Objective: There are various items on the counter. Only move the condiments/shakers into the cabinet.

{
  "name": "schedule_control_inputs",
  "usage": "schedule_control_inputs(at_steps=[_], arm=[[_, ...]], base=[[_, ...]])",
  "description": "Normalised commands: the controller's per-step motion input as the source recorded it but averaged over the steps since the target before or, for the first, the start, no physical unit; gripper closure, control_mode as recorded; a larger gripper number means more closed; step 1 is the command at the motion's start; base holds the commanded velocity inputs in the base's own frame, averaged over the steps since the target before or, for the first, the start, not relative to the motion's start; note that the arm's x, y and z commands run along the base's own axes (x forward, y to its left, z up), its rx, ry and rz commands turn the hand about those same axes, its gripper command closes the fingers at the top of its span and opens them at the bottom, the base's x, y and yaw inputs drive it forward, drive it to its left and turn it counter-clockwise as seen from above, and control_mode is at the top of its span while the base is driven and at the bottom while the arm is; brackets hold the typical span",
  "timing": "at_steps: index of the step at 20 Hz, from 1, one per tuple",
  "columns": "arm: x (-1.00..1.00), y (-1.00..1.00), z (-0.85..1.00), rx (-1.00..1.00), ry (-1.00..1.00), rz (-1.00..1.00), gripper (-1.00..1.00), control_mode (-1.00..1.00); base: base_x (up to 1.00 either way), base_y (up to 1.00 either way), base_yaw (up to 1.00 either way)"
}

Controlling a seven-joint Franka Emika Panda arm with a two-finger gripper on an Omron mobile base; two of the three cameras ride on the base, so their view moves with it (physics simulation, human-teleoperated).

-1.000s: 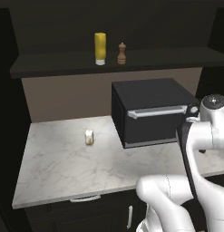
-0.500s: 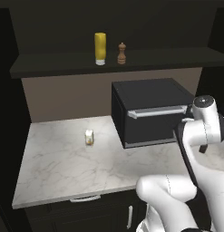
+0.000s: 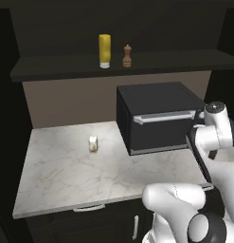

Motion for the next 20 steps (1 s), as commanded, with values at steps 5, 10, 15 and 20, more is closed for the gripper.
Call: schedule_control_inputs(at_steps=[5,10,15,20], arm=[[0.28,-0.16,-0.28,0.0,0.0,0.0,-1.0,-1.0],[0.22,-0.15,-0.27,0.0,0.0,0.0,-1.0,-1.0],[0.22,-0.17,-0.25,0.0,0.0,0.0,-1.0,-1.0],[0.15,-0.15,-0.19,0.0,0.0,0.0,-1.0,-1.0]], base=[[0.0,0.0,0.0],[0.0,0.0,0.0],[0.0,0.0,0.0],[0.0,0.0,0.0]])
